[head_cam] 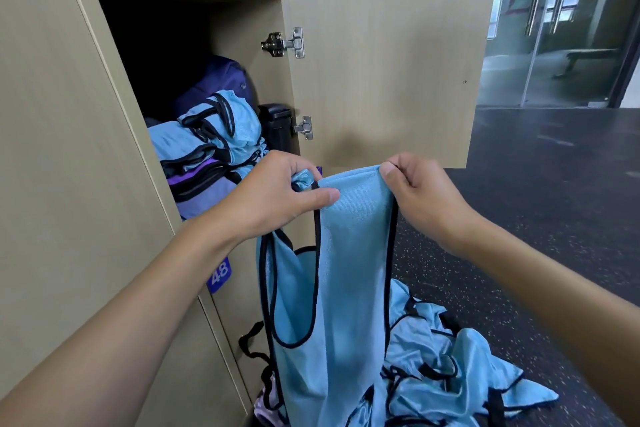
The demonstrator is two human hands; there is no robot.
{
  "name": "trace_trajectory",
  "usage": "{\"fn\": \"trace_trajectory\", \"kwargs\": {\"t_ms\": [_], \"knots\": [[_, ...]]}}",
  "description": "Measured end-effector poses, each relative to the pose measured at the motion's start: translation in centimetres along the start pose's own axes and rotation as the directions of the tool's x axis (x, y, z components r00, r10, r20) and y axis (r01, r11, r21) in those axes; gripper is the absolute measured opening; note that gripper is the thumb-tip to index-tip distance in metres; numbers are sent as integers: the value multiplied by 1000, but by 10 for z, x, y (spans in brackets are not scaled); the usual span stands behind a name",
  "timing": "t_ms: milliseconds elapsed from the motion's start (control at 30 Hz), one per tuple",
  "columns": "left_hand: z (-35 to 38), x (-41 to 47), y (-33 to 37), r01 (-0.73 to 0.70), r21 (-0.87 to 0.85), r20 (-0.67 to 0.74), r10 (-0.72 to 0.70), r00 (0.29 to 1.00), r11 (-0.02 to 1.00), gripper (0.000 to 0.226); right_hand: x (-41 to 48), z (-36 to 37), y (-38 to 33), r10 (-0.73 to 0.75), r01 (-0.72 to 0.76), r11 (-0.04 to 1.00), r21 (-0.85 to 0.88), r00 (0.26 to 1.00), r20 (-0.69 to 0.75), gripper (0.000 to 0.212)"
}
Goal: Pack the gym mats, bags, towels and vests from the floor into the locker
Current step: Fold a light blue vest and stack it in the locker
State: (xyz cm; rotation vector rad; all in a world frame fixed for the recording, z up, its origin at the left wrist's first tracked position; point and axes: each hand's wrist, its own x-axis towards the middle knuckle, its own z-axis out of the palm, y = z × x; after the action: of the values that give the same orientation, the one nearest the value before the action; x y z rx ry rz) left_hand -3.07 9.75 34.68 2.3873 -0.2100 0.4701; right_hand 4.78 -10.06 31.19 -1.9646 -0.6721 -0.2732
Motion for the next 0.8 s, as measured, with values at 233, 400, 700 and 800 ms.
{"fn": "trace_trajectory", "kwargs": {"t_ms": [233, 400, 700, 800], "knots": [[-2, 4, -3, -3, -119, -107, -10, 994, 993, 7, -7, -6, -11, 36, -139, 900, 413, 969, 246, 21], [3, 4, -1, -75, -75, -203, 59, 977, 994, 8, -8, -4, -15, 5, -101, 906, 411, 974, 228, 7], [22, 1, 15, 67, -312, 19, -64, 998, 948, 34, -13, 11, -21, 8, -36, 928, 371, 997, 77, 3], [21, 1, 12, 58, -370, 34, -49, 998, 927, 40, -18, 11, -23, -59, -52, 917, 395, 963, 263, 36]]}}
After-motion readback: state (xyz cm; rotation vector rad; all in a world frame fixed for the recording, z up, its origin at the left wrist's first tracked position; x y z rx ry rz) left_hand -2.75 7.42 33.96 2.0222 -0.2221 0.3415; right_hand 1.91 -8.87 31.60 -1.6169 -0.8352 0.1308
